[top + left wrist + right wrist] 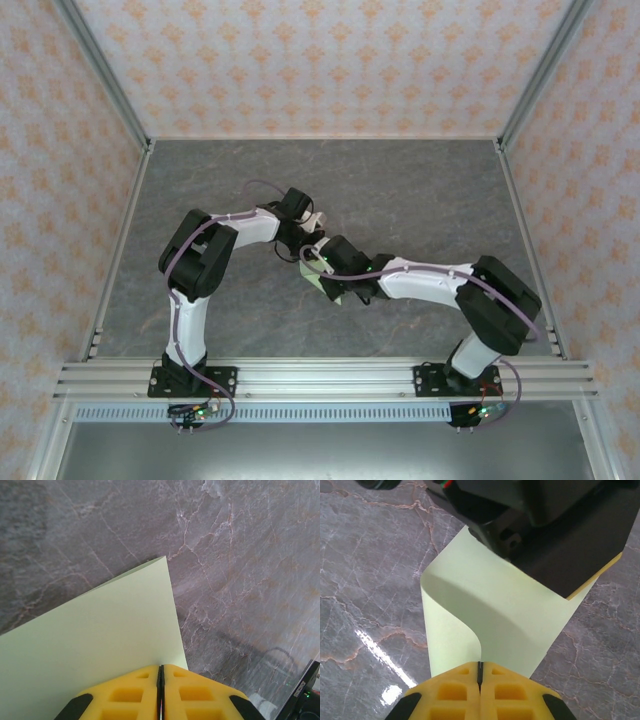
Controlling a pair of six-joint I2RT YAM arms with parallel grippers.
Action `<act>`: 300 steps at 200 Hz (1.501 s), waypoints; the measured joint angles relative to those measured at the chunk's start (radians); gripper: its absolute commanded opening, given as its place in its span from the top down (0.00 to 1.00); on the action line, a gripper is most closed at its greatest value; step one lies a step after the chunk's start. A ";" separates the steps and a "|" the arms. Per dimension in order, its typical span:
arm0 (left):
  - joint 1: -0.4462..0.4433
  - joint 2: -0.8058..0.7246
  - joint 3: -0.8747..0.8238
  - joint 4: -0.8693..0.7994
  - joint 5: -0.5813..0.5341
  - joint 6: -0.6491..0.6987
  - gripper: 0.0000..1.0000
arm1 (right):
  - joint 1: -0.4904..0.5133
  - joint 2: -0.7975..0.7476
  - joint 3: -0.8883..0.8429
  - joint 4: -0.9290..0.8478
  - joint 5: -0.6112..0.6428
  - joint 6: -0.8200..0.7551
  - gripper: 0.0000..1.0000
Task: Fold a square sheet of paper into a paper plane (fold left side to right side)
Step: Third fold the triangle at the center of the table.
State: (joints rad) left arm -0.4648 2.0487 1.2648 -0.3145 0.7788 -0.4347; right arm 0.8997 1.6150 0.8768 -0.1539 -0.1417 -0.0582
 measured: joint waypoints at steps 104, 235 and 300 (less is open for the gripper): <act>0.000 0.000 0.000 0.000 0.000 0.018 0.92 | -0.119 0.062 0.013 0.016 -0.193 0.070 1.00; 0.002 0.000 0.000 -0.002 0.003 0.018 0.93 | -0.163 0.109 0.012 0.042 -0.282 0.106 1.00; 0.002 0.000 0.000 -0.003 0.003 0.018 0.94 | -0.174 0.118 0.002 0.055 -0.309 0.111 1.00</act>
State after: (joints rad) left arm -0.4633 2.0487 1.2648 -0.3172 0.7818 -0.4171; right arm 0.7258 1.7329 0.8791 -0.0994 -0.4507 0.0525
